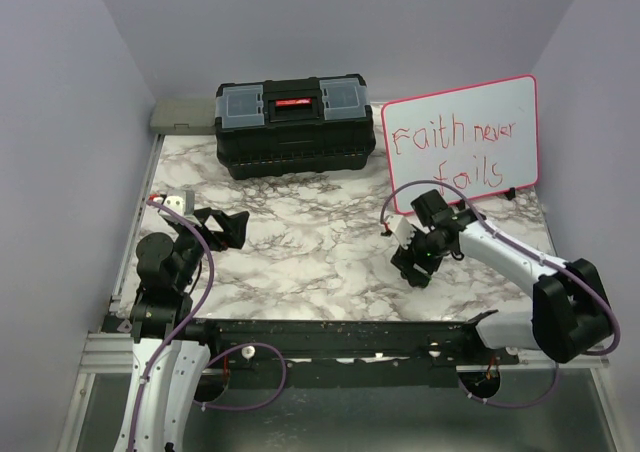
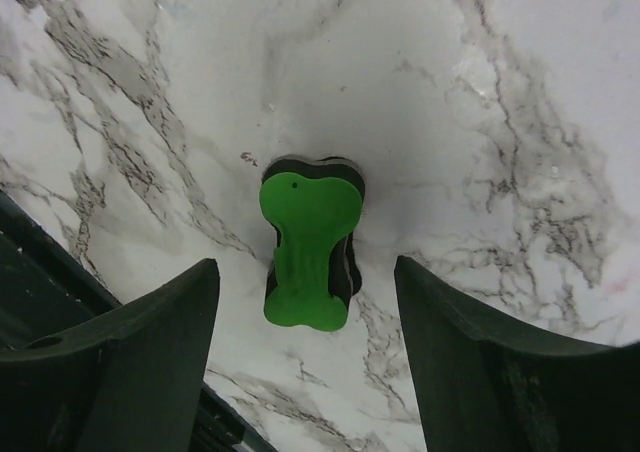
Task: Erase the whiteboard
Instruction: Pick up the whiteboard from the whiteboard stand.
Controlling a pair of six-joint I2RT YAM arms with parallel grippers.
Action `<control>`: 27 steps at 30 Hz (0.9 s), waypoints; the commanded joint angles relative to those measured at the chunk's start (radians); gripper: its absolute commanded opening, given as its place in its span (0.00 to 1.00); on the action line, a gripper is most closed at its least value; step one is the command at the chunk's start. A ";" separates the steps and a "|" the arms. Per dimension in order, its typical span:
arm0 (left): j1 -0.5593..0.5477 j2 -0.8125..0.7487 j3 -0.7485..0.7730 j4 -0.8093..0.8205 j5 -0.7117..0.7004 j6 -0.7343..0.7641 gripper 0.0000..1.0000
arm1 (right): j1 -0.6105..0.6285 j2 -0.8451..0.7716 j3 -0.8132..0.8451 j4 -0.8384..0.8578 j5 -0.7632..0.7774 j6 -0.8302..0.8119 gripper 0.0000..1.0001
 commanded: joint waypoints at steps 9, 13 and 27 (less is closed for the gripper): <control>0.004 0.006 0.012 0.010 0.003 0.011 0.99 | -0.002 0.050 -0.046 0.146 0.045 0.051 0.63; 0.005 0.009 0.012 0.011 0.003 0.012 0.99 | -0.002 0.050 -0.055 0.148 0.041 0.048 0.51; 0.004 0.008 0.011 0.010 0.002 0.012 0.99 | -0.002 0.042 -0.061 0.113 0.086 0.024 0.50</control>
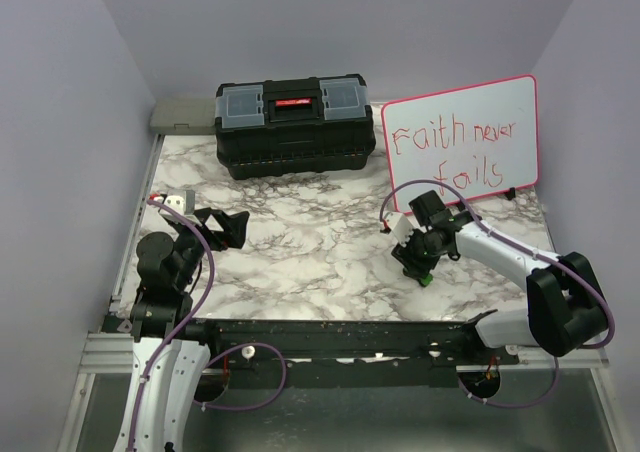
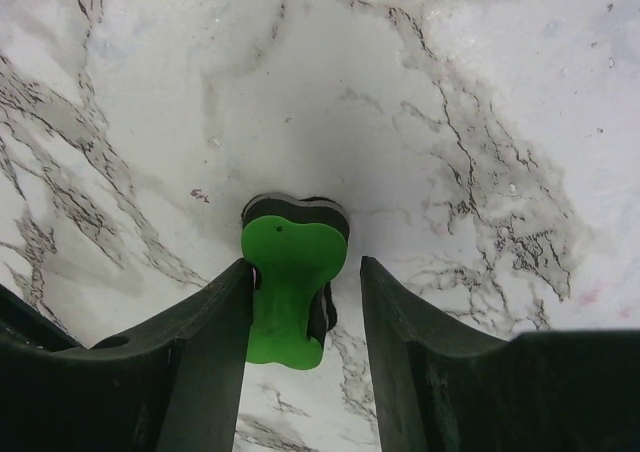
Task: Erase the whiteboard
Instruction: Pick up the whiteboard from the whiteboard stand.
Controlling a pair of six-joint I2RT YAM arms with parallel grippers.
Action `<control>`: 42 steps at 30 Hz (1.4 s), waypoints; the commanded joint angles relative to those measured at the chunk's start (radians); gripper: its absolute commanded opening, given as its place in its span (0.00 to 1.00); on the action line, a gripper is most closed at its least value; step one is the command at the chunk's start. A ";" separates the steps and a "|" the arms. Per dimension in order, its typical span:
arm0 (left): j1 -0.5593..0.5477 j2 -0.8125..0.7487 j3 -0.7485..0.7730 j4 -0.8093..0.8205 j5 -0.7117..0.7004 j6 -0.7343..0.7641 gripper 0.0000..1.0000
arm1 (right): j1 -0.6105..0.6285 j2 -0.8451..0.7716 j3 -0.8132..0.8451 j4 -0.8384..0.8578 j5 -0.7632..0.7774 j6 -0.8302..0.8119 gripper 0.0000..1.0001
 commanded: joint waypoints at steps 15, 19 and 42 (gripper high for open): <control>0.005 -0.005 0.010 0.010 0.004 0.012 0.99 | -0.002 -0.018 -0.027 -0.031 0.045 -0.027 0.42; 0.004 -0.006 0.011 0.010 0.004 0.012 0.99 | -0.002 -0.030 -0.023 -0.027 0.060 -0.022 0.23; 0.005 -0.022 0.007 0.015 0.018 0.006 0.99 | -0.213 0.023 -0.017 0.158 0.209 0.008 0.35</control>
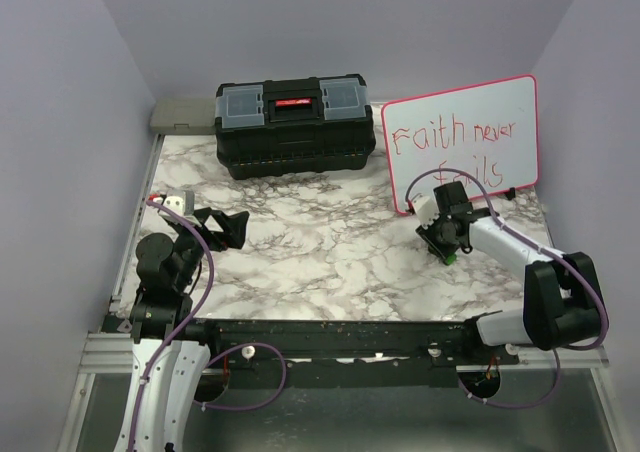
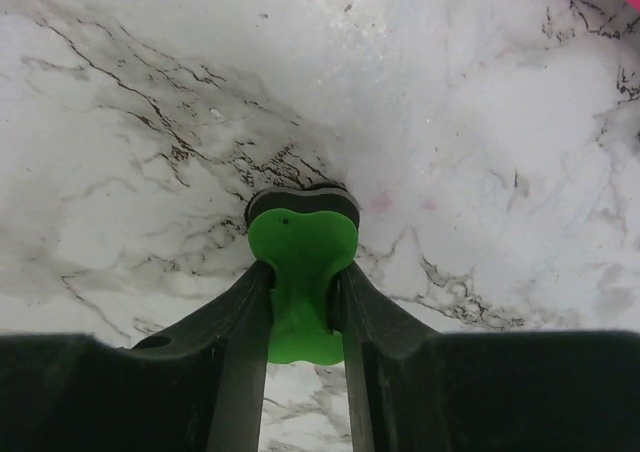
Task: Erase the whiteboard
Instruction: Pick up the whiteboard from the whiteboard stand.
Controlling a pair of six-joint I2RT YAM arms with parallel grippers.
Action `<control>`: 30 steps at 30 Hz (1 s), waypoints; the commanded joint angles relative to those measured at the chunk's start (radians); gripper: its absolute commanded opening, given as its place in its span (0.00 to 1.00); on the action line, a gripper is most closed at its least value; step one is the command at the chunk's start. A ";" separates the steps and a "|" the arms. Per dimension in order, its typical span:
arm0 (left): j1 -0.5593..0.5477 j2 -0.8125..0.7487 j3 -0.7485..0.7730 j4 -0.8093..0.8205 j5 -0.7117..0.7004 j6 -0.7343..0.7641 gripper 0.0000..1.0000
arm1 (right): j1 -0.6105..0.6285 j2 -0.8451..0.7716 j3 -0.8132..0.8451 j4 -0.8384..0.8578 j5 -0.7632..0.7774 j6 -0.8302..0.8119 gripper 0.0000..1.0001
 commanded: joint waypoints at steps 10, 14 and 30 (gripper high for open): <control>0.005 -0.012 0.007 0.016 0.021 0.004 0.99 | -0.096 -0.004 -0.020 0.033 -0.086 0.031 0.47; 0.005 -0.008 0.008 0.017 0.025 0.001 0.99 | -0.115 -0.020 -0.021 0.026 -0.124 0.030 0.47; 0.004 -0.016 0.007 0.015 0.023 0.001 0.99 | -0.158 -0.010 -0.011 0.038 -0.167 0.040 0.35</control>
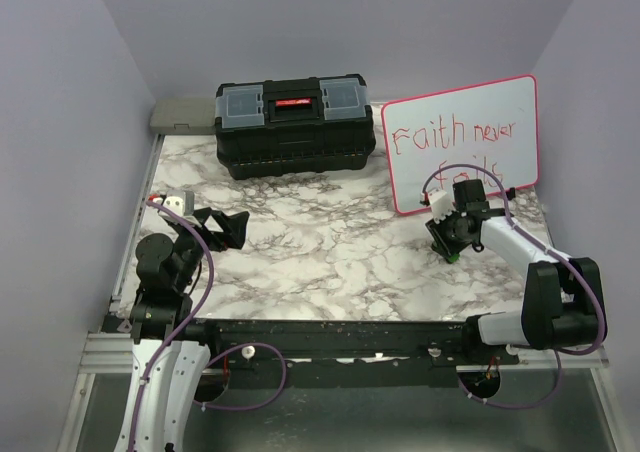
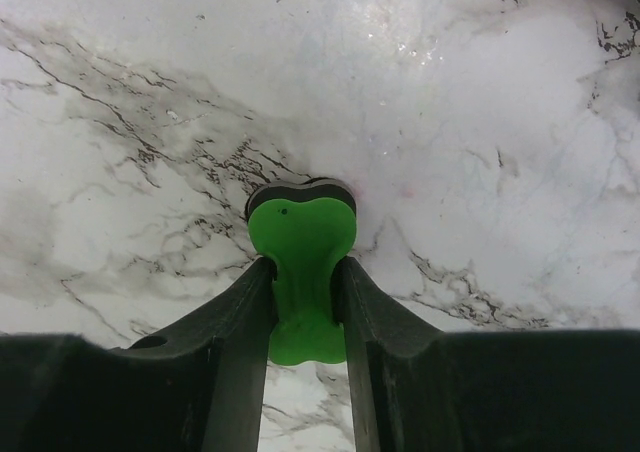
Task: Erase the whiteboard
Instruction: Pick up the whiteboard from the whiteboard stand.
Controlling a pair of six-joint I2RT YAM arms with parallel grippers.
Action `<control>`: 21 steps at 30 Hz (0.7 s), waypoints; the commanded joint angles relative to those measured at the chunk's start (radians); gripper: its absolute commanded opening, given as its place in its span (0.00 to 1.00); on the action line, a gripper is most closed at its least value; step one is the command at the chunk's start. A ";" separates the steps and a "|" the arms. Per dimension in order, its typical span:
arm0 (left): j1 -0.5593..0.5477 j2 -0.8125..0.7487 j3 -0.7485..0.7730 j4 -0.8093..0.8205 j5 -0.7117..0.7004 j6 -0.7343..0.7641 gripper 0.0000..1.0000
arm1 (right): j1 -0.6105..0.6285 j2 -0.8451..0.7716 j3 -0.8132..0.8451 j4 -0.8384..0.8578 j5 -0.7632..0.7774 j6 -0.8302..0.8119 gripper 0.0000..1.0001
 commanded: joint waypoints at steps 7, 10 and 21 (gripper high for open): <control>0.005 -0.014 0.008 0.016 0.022 0.002 0.99 | -0.011 0.004 -0.006 0.007 -0.023 0.007 0.34; 0.005 -0.014 0.008 0.015 0.021 0.002 0.99 | -0.012 -0.005 -0.007 0.002 -0.025 0.008 0.36; -0.002 0.005 0.002 0.042 0.080 -0.029 0.99 | -0.022 -0.028 0.010 -0.045 -0.071 -0.007 0.06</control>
